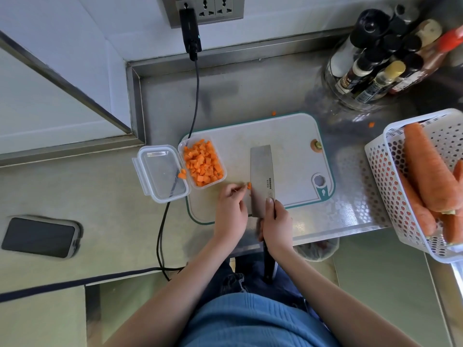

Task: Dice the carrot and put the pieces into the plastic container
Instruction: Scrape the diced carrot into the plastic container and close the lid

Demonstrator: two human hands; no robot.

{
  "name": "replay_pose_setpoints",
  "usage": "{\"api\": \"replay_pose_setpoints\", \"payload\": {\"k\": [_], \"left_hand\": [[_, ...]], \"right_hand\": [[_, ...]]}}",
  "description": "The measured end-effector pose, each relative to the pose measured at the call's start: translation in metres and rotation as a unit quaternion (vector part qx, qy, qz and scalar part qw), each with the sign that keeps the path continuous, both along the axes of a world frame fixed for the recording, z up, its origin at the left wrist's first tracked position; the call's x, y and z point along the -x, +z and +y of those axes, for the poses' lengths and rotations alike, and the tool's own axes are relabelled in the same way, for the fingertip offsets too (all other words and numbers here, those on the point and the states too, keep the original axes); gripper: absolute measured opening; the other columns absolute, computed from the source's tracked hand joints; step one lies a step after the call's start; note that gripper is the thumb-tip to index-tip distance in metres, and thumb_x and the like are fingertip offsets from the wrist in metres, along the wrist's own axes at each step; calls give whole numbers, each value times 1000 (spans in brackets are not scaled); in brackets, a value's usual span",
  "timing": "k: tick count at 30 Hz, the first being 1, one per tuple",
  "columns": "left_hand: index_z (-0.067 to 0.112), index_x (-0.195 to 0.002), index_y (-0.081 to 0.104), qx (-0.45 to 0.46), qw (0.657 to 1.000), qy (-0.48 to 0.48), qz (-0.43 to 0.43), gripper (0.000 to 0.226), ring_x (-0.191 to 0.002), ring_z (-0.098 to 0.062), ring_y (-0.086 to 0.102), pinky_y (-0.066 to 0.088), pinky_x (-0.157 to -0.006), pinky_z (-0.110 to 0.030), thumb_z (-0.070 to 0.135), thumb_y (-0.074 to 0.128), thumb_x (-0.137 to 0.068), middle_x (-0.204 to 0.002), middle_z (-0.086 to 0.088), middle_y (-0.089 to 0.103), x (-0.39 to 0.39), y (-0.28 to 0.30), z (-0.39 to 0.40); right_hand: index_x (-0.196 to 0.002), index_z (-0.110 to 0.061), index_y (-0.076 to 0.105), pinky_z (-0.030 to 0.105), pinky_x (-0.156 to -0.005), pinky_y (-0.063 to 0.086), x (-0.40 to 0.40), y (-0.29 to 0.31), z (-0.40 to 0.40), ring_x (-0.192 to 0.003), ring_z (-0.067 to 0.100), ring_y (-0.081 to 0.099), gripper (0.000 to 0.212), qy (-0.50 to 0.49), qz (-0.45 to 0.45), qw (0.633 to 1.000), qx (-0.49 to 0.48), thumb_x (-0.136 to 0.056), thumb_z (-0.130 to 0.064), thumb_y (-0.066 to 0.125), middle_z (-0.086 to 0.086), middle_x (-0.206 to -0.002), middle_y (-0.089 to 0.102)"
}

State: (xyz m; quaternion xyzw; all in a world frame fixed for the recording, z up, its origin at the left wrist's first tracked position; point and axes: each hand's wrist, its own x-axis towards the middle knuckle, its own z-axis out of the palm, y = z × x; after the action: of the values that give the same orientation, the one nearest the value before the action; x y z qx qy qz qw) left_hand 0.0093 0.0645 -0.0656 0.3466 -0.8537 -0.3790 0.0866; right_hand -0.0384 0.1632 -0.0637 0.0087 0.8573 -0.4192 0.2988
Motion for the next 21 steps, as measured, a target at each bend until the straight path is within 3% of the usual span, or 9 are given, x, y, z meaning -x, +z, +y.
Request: {"api": "replay_pose_setpoints", "payload": {"k": [3, 5, 11, 16, 21], "left_hand": [[2, -122, 61, -28, 1000, 8, -6, 42, -102, -24, 54, 36, -91, -18, -13, 49, -84, -107, -11, 56, 1, 0, 0], [2, -123, 60, -42, 999, 15, -5, 41, -105, -22, 54, 34, -92, -15, -12, 48, -87, -111, -10, 56, 0, 2, 0], [5, -124, 60, -63, 998, 8, 7, 40, -107, -22, 56, 44, -96, -28, -9, 48, -88, -116, -7, 59, 1, 4, 1], [5, -125, 59, -49, 999, -9, 22, 43, -103, -22, 57, 45, -91, -25, -10, 49, -87, -114, -8, 59, 5, 11, 0], [2, -126, 58, 1, 997, -31, 69, 46, -101, -22, 55, 46, -90, -29, -11, 50, -82, -109, -9, 57, 11, 32, -4]], "right_hand": [[-72, -22, 48, 40, -45, 47, -6, -3, -4, -51, 35, 53, 39, -5, -14, 1000, 0, -101, -43, 34, 12, -58, 55], [-74, -17, 49, 34, -40, 43, -6, -2, -6, -50, 33, 51, 39, -11, -24, 1000, 9, -101, -41, 34, 15, -60, 54], [-72, -14, 47, 28, -37, 40, -7, 0, -6, -44, 26, 49, 39, -24, -35, 998, 35, -102, -35, 35, 25, -63, 54], [-73, -12, 47, 26, -35, 37, -4, 10, -6, -41, 27, 48, 39, -21, -14, 998, 50, -103, -34, 35, 29, -61, 53], [-75, -8, 46, 26, -36, 36, 2, 34, -9, -39, 24, 45, 40, -19, 7, 995, 93, -103, -33, 34, 14, -52, 49]]}}
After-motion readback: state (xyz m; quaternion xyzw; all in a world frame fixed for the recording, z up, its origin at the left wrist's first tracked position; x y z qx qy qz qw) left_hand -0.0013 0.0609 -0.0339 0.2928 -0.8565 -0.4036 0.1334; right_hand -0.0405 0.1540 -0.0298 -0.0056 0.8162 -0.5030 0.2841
